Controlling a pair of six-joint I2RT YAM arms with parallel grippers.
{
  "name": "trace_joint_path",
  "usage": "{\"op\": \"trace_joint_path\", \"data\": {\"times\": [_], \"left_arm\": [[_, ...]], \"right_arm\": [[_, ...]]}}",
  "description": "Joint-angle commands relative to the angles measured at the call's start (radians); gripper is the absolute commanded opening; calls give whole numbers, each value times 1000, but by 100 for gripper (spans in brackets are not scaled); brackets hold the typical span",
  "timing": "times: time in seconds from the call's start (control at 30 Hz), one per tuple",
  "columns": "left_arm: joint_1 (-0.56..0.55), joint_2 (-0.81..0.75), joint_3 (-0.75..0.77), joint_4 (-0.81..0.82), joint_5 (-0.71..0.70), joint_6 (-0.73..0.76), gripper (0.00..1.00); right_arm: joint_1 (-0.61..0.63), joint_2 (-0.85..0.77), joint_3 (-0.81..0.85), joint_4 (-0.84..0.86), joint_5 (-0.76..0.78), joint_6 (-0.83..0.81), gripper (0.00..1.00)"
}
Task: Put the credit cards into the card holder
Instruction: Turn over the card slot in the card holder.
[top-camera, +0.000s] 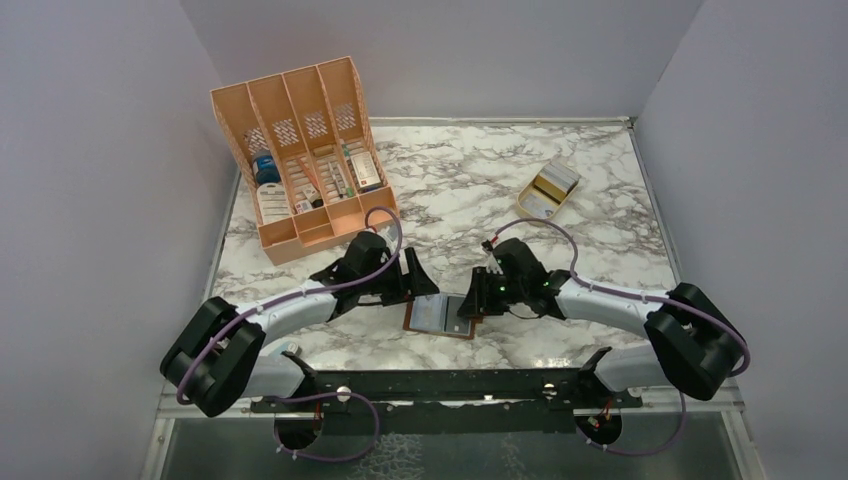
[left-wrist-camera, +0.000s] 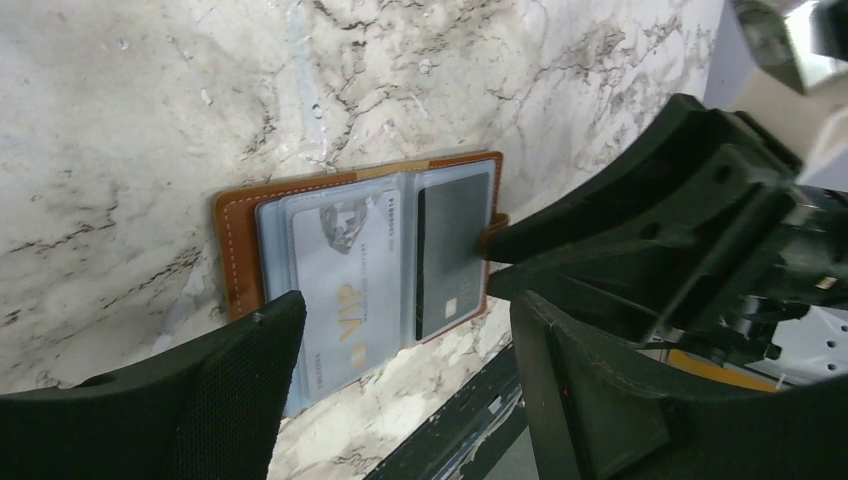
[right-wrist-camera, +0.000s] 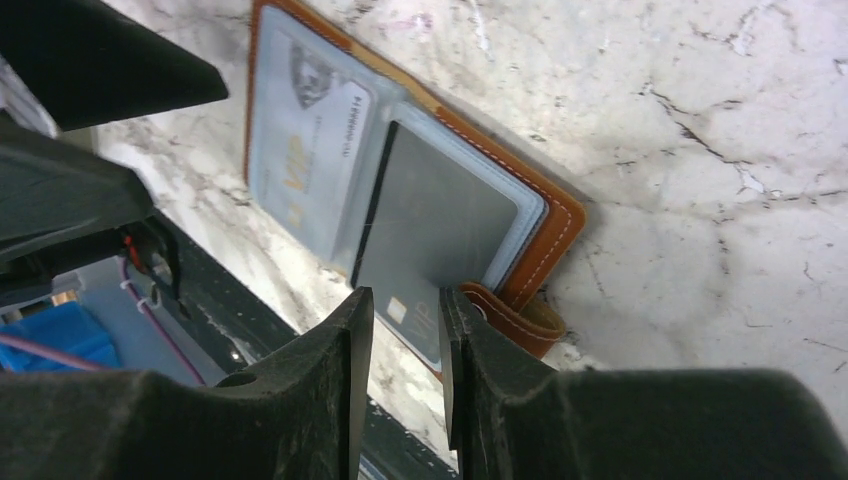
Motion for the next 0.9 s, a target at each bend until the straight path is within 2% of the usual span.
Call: {"op": "trace_joint_path", "data": {"times": [0.0, 0.3, 0.87], "left_arm": [[5, 31, -9, 74, 50, 0, 78], [7, 70, -21, 120, 77, -9, 78], [7, 39, -7, 10, 5, 61, 79]], "right_arm": [[6, 46, -24, 47, 51, -20, 30], [6, 70, -61, 66, 69, -15, 30], [6, 59, -63, 59, 73, -17, 30]]}}
